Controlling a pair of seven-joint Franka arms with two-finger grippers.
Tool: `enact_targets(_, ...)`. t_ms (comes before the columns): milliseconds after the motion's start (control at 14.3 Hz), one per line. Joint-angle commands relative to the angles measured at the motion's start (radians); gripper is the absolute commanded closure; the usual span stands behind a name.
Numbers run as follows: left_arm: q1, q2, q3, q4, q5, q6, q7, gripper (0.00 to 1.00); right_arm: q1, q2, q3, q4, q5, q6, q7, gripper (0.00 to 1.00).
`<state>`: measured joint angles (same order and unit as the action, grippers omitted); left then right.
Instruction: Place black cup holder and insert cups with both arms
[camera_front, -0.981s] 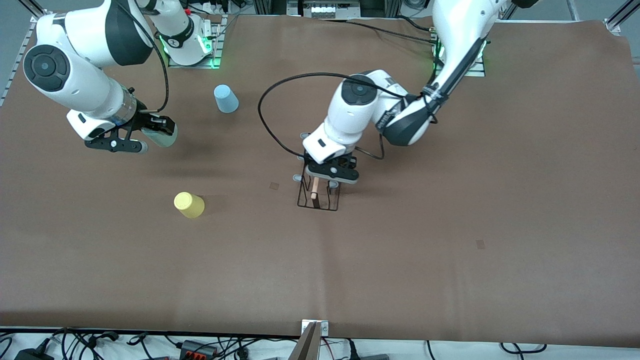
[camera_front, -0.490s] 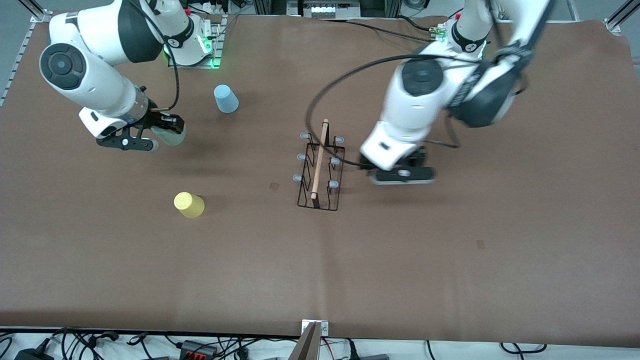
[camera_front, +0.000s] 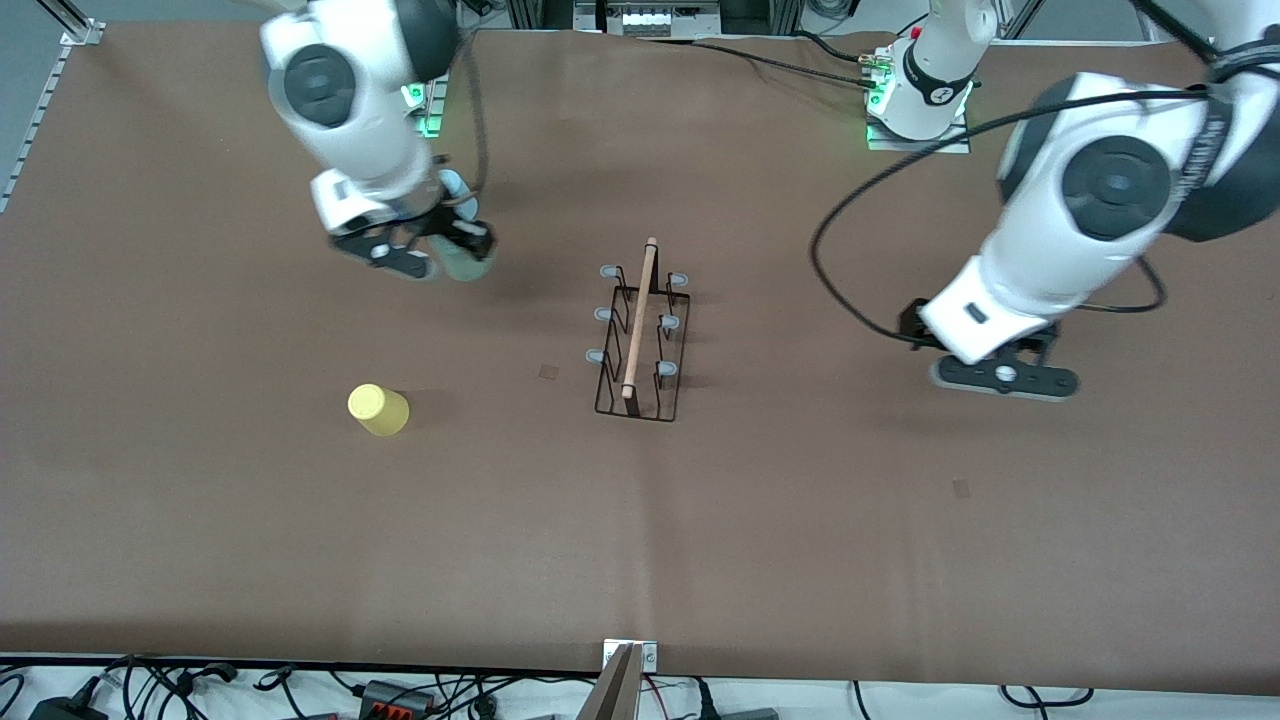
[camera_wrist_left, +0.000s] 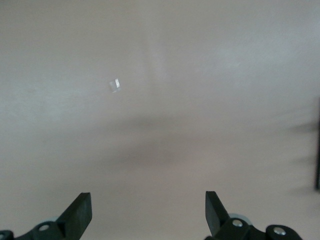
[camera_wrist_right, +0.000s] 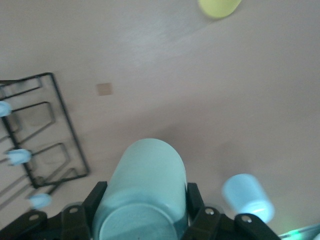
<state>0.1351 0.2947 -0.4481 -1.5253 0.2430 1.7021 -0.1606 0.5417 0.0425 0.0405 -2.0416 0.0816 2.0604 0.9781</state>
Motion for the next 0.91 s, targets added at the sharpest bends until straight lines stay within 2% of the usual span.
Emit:
enact_targets(0, 0.093, -0.049, -0.015, -0.024, -0.054, -0.053, 0.142, 0.00, 0.034, 0.097, 0.057, 0.049, 0.007, 0.136, 0.248, 0.81)
enact_targets(140, 0.158, -0.068, -0.014, -0.024, -0.109, -0.085, 0.193, 0.00, 0.052, 0.160, 0.100, 0.105, 0.004, 0.173, 0.354, 0.81)
enact_targets(350, 0.223, -0.072, -0.014, -0.030, -0.114, -0.088, 0.200, 0.00, 0.101, 0.203, 0.107, 0.132, -0.009, 0.228, 0.448, 0.81)
enact_targets(700, 0.278, -0.085, -0.014, -0.024, -0.119, -0.113, 0.303, 0.00, 0.115, 0.234, 0.121, 0.133, -0.026, 0.267, 0.452, 0.80)
enact_targets(840, 0.281, -0.085, -0.011, -0.019, -0.155, -0.116, 0.343, 0.00, 0.124, 0.253, 0.122, 0.133, -0.028, 0.270, 0.452, 0.79)
